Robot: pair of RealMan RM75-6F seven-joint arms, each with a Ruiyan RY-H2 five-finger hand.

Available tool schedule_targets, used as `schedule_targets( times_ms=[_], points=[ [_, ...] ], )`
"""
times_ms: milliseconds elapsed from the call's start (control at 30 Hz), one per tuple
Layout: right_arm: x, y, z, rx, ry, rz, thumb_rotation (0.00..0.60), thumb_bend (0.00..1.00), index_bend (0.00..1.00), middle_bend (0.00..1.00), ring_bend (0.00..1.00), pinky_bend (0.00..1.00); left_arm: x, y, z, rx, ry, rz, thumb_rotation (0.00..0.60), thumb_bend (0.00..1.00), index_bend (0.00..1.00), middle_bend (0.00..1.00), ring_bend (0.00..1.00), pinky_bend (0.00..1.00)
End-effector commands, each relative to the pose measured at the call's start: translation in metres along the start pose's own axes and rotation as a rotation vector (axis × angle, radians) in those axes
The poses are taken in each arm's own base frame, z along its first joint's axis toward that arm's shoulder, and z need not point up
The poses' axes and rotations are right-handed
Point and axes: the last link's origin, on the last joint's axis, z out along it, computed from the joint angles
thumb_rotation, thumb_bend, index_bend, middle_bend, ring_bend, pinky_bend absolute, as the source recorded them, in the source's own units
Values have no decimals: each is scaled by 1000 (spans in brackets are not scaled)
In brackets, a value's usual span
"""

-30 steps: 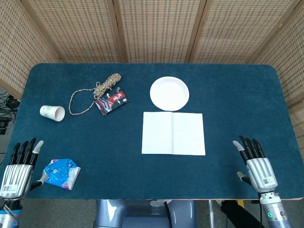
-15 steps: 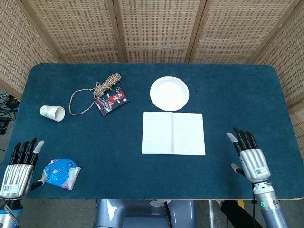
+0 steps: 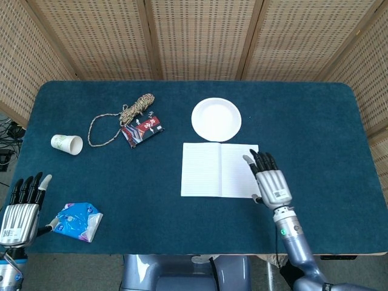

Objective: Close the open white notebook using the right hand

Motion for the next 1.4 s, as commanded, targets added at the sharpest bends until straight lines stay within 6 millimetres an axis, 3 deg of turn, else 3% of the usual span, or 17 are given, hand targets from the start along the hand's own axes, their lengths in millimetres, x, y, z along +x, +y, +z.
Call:
schedule_targets(
  times_ms=[33,333,600,967,1400],
  points=[
    [-9,-32,14,30,-14,21,600,176,0,0,0,0,-1,-1,2,0,-1,-1,600,75,0,0,0,0],
    [-32,-85,31,65,-38,36,600,241,0,0,0,0,0,-7,6,15,9,-11,600,79,0,0,0,0],
    [-57,-110,37,76,-80,40,600,340,0,0,0,0,2,-11,8,28,11,-30,600,78,0,0,0,0],
    [-73,-124,42,76,-101,53,600,406,0,0,0,0,2,-13,9,36,7,-36,600,79,0,0,0,0],
    [-89,-118,42,47,-140,45,600,454,0,0,0,0,1,-13,9,33,2,-36,600,79,0,0,0,0]
  ],
)
